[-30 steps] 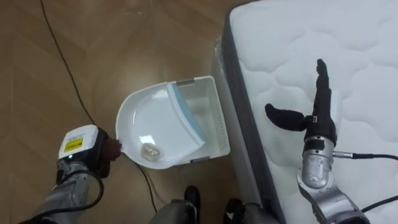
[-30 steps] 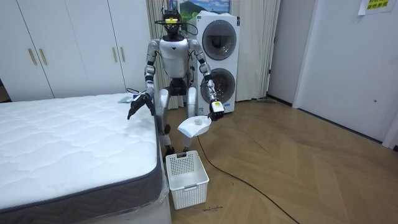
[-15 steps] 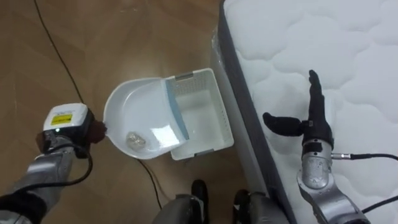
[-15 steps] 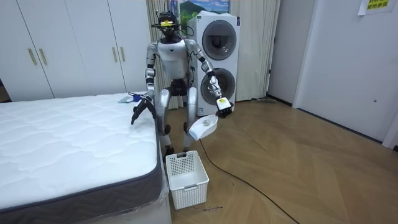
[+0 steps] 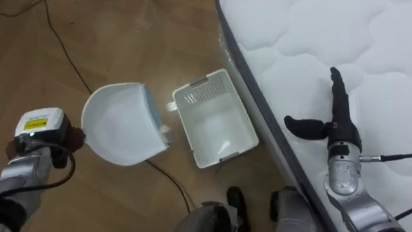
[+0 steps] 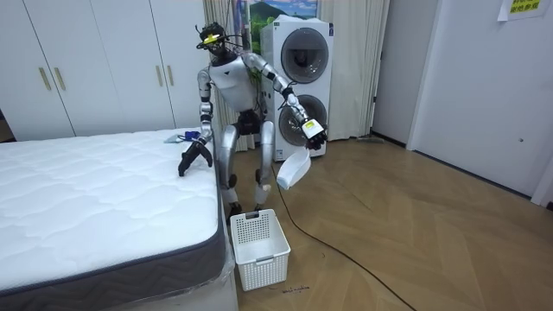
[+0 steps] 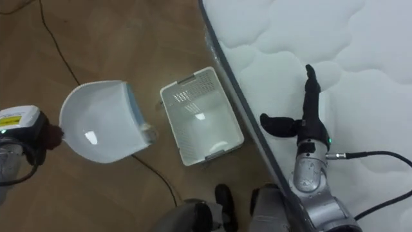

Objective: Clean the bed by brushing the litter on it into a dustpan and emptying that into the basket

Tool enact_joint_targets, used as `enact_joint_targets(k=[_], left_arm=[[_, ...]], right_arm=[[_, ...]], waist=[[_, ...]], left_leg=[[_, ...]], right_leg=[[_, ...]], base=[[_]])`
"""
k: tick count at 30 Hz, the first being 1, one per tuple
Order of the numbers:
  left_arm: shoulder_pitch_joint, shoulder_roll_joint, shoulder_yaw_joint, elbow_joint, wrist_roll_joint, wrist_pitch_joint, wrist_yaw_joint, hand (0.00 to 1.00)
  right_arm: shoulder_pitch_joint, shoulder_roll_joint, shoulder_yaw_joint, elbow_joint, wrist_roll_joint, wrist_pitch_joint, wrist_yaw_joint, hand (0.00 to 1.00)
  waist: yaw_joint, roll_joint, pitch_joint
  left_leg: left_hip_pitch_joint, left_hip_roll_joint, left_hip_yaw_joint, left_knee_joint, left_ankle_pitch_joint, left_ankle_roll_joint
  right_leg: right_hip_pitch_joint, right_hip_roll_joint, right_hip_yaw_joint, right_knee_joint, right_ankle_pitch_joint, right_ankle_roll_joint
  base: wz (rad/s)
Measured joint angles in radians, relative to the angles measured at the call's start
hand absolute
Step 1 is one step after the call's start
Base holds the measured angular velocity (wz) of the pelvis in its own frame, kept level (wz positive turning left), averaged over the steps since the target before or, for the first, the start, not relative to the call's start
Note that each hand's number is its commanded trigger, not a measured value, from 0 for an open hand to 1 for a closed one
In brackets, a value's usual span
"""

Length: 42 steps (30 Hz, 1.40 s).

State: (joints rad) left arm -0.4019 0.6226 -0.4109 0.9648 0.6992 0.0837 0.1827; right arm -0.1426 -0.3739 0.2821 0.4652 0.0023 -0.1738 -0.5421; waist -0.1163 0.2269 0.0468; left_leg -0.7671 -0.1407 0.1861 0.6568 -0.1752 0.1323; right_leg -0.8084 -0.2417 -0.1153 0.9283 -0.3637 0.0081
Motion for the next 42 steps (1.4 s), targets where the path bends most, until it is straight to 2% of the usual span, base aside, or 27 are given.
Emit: enact_joint_targets(k=[2,4,9,15,18,23,26,29,31,32,34,36,38,40,42], left_arm=[[0.000,0.004,0.000,0.009,0.000,-0.002,-0.005,1.00],[-0.001,0.030,-0.010,0.024,-0.002,-0.003,-0.018,1.00],[-0.002,0.054,-0.040,0.040,-0.002,-0.002,-0.022,1.00],[-0.001,0.055,-0.075,0.038,-0.002,-0.002,-0.022,1.00],[-0.002,0.056,-0.078,0.036,-0.004,-0.002,-0.022,1.00],[-0.003,0.057,-0.081,0.034,-0.026,-0.004,-0.017,1.00],[-0.008,0.057,-0.081,0.023,-0.060,-0.016,-0.013,1.00],[-0.007,0.057,-0.081,0.015,-0.090,-0.054,-0.002,1.00],[-0.006,0.057,-0.061,-0.006,-0.101,-0.073,0.010,1.00],[-0.006,0.057,-0.055,-0.011,-0.103,-0.078,0.013,1.00],[0.029,0.057,-0.026,-0.047,-0.106,-0.092,0.029,1.00],[0.073,0.057,0.008,-0.100,-0.095,-0.122,0.047,1.00],[0.111,0.054,0.016,-0.144,-0.096,-0.130,0.060,1.00],[0.171,0.041,0.016,-0.190,-0.095,-0.151,0.076,1.00],[0.198,0.023,0.016,-0.215,-0.073,-0.164,0.077,1.00]], right_arm=[[0.010,-0.001,0.001,-0.009,-0.007,0.000,0.005,0.00],[0.011,-0.003,0.001,-0.010,-0.007,0.000,0.023,0.00],[0.014,-0.015,0.002,-0.012,-0.007,-0.002,0.046,0.00],[0.017,-0.016,0.002,-0.012,-0.007,-0.014,0.075,0.00],[0.017,-0.016,0.001,-0.011,-0.008,-0.027,0.077,0.00],[0.017,-0.017,0.001,-0.010,0.002,-0.045,0.076,0.00],[0.016,-0.023,-0.001,-0.009,0.038,-0.059,0.072,0.00],[0.019,-0.031,-0.003,-0.006,0.046,-0.067,0.075,0.00],[0.023,-0.031,-0.005,-0.005,0.070,-0.075,0.078,0.00],[0.023,-0.031,-0.006,-0.002,0.074,-0.077,0.078,0.00],[0.026,-0.030,-0.014,0.002,0.076,-0.078,0.078,0.00],[0.026,-0.031,-0.038,0.003,0.076,-0.078,0.077,0.00],[0.020,-0.023,-0.040,0.023,0.084,-0.080,0.075,0.00],[0.016,-0.011,-0.039,0.068,0.081,-0.081,0.071,0.00],[0.019,-0.011,-0.044,0.090,0.080,-0.081,0.049,0.00]], waist=[[-0.011,0.003,0.0005],[-0.027,0.004,0.0009],[-0.040,0.006,0.0019],[-0.047,0.008,0.0033],[-0.062,0.011,0.0048],[-0.077,0.011,0.0058],[-0.078,0.011,0.0059],[-0.074,0.008,0.0094],[-0.064,-0.005,0.0192],[-0.063,-0.008,0.0210],[-0.053,-0.016,0.0205],[-0.040,-0.018,0.0195],[-0.027,-0.026,0.0172],[-0.016,-0.037,0.0132],[-0.019,-0.041,0.0110]], left_leg=[[0.011,0.001,0.010,-0.003,0.001,-0.002],[0.013,0.006,0.016,-0.003,0.001,-0.004],[0.017,0.007,0.021,-0.002,-0.004,-0.011],[0.024,0.006,0.027,-0.010,-0.011,-0.024],[0.022,0.005,0.030,-0.010,-0.015,-0.031],[0.029,0.002,0.033,-0.014,-0.017,-0.032],[0.030,0.006,0.036,-0.015,-0.018,-0.028],[0.049,0.014,0.048,-0.011,-0.030,-0.008],[0.075,0.024,0.067,-0.009,-0.043,0.004],[0.081,0.027,0.072,-0.008,-0.047,0.005],[0.096,0.036,0.089,-0.006,-0.056,0.014],[0.109,0.058,0.106,-0.001,-0.071,0.019],[0.132,0.075,0.119,-0.016,-0.076,0.018],[0.177,0.097,0.135,-0.035,-0.081,0.014],[0.212,0.103,0.141,-0.049,-0.089,0.010]], right_leg=[[0.005,0.001,0.008,0.006,-0.010,0.003],[0.003,0.008,0.016,0.007,-0.010,0.003],[0.004,0.017,0.025,0.007,-0.010,0.003],[0.004,0.018,0.035,0.007,-0.015,0.003],[0.003,0.017,0.037,0.006,-0.016,0.000],[0.008,0.018,0.043,0.004,-0.017,0.004],[0.009,0.019,0.044,0.000,-0.017,0.004],[0.024,0.024,0.052,-0.003,-0.021,0.007],[0.036,0.038,0.073,-0.006,-0.027,0.007],[0.038,0.038,0.077,-0.006,-0.027,0.007],[0.045,0.049,0.096,-0.010,-0.023,0.012],[0.055,0.074,0.118,-0.030,-0.014,0.012],[0.074,0.097,0.134,-0.061,0.004,0.008],[0.116,0.123,0.144,-0.109,0.020,0.000],[0.149,0.131,0.146,-0.130,0.022,-0.001]], base=[[-0.06],[-0.04],[-0.04],[-0.01],[0.01],[-0.02],[-0.02],[-0.18],[-0.31],[-0.36],[-0.39],[-0.50],[-0.53],[-0.52],[-0.28]])
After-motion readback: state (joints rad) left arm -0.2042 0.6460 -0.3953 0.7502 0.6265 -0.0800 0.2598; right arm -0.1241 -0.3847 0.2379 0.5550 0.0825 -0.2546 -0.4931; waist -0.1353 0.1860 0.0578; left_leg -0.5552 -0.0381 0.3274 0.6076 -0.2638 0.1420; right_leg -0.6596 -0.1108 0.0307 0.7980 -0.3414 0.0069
